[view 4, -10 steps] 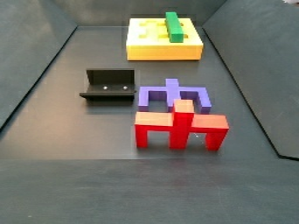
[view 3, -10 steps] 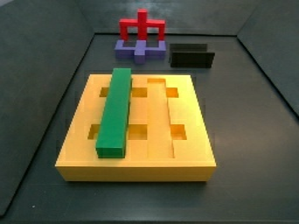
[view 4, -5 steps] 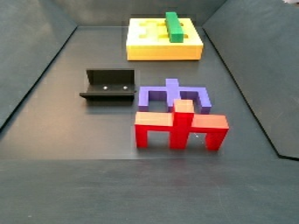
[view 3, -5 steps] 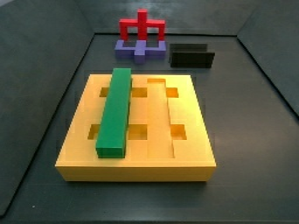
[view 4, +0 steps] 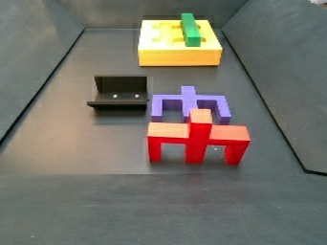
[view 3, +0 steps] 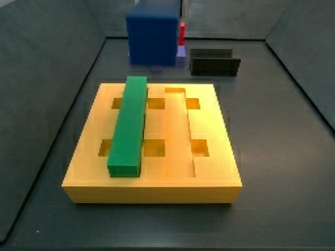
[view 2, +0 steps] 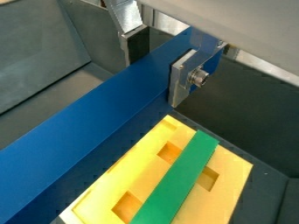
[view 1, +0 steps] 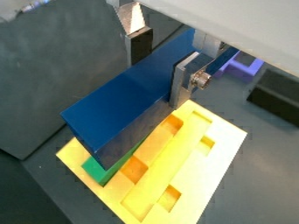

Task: Pick up the blue object. Move up. Move to above the board. Insert the blue object.
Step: Insert the blue object.

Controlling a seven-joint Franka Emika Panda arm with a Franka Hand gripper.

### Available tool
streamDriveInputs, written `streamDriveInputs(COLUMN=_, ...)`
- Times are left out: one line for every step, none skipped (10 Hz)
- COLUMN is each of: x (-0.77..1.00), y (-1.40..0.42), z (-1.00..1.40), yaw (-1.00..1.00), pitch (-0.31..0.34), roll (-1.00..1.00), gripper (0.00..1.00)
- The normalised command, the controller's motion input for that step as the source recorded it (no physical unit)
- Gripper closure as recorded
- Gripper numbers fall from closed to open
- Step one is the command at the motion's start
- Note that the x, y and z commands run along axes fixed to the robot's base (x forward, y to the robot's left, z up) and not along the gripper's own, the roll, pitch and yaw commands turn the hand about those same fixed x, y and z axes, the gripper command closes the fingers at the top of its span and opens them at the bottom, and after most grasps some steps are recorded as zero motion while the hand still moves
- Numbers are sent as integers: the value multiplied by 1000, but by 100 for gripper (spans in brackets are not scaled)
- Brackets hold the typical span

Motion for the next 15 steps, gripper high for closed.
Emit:
streamDriveInputs(x=263, y=-123, z=-1000, yaw=0, pitch=-23, roll=96, gripper=100)
streamDriveInputs(x=346, y=-91, z=-1000, yaw=80, pitch=0, roll=131, gripper=100)
streamDriveInputs(x=426, y=-97, z=-923, yaw=226, pitch=0, roll=136, gripper=100)
streamDriveInputs(x=446, y=-126, z=-880, yaw=220, pitch=0, roll=180, gripper=100)
streamDriveInputs(x=411, y=-131, z=-871, yaw=131, pitch=0, roll=187, gripper=100)
streamDriveInputs(x=274, y=-126, z=-866, yaw=29, pitch=0, roll=213, gripper=100)
streamDriveInputs(x=146, y=-71, z=-629, yaw=23, pitch=6, roll=310, gripper=100)
streamDriveInputs(x=54, y=-80, z=-520, yaw=100, pitch=0, roll=400, gripper=100)
streamDriveInputs(x=0, y=-60, z=-469, yaw=149, pitch=0, roll=429, gripper=100)
streamDriveInputs(x=0, y=-66, z=-457, yaw=163, pitch=0, roll=443, gripper=100)
streamDriveInputs(x=-114, y=-97, z=-446, yaw=291, pitch=0, roll=430, gripper=100)
streamDriveInputs(x=3, y=-160, z=-269, yaw=289, pitch=0, roll=253, gripper=100)
streamDriveInputs(x=131, y=-134, z=-280, yaw=91, pitch=0, roll=180, gripper=100)
streamDriveInputs(x=71, y=-80, z=-243, yaw=46, pitch=0, roll=167, gripper=100)
streamDriveInputs(x=209, y=-74, z=-257, yaw=0, pitch=0, roll=107, gripper=100)
